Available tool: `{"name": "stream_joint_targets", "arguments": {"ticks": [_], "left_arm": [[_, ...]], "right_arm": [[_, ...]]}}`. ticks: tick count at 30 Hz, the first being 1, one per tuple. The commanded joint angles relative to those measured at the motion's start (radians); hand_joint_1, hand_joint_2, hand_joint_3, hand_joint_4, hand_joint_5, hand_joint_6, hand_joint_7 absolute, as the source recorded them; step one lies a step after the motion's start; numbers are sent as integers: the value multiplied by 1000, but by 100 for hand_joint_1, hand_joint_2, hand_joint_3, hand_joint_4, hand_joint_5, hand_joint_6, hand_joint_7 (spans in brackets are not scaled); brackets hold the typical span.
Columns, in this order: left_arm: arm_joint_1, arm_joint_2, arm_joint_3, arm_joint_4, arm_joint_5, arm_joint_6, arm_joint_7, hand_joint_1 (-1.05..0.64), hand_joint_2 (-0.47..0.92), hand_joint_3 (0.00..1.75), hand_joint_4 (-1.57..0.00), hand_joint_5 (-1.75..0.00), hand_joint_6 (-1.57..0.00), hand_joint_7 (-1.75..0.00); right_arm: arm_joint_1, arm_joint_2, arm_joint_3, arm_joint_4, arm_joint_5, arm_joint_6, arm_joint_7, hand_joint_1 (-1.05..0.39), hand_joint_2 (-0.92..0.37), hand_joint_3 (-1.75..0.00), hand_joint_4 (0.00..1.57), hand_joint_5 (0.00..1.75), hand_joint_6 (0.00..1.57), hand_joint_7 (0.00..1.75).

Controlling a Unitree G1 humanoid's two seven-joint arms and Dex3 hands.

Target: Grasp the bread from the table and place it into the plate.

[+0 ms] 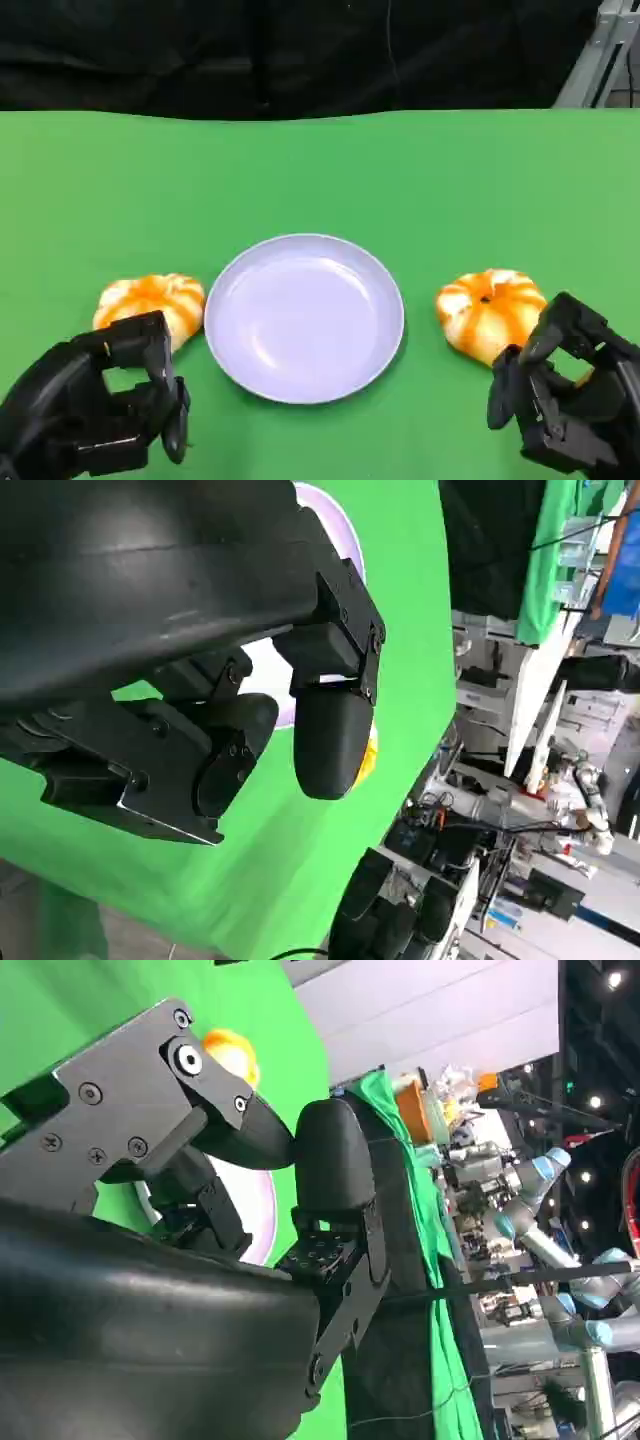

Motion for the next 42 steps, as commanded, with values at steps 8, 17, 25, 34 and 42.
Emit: {"name": "stream_joint_targets", "arguments": {"ticks": [8, 17, 25, 34, 42], "left_arm": [[-2, 6, 6, 2, -6, -1, -1, 5, 63, 124, -89, -175, -75, -175], [3, -11, 4, 8, 24, -53, 13, 4, 63, 123, -89, -175, -74, -175], [19, -131, -1, 1, 269, -456, 140, -41, 89, 24, -15, -78, -46, -41], [-12, -5, -2, 133, 866, -762, 436, -71, 92, 21, -19, -16, -42, 0], [-143, 192, -150, 160, 1348, -618, 433, -78, 88, 1, -28, -8, -47, -2]], "right_arm": [[-1, -11, -2, -3, 7, 0, 1, -15, -41, -134, 88, 175, 72, 162], [-5, -13, -5, 7, 6, -5, 6, -16, -41, -134, 89, 175, 71, 163], [-6, -10, -7, 12, 7, -19, 13, -15, -42, -134, 88, 175, 70, 163], [-13, -10, -9, 20, 1, -24, 13, -15, -42, -134, 89, 175, 71, 164], [-30, -9, -18, 60, 7, -48, 26, -17, -42, -134, 89, 175, 70, 163]]}}
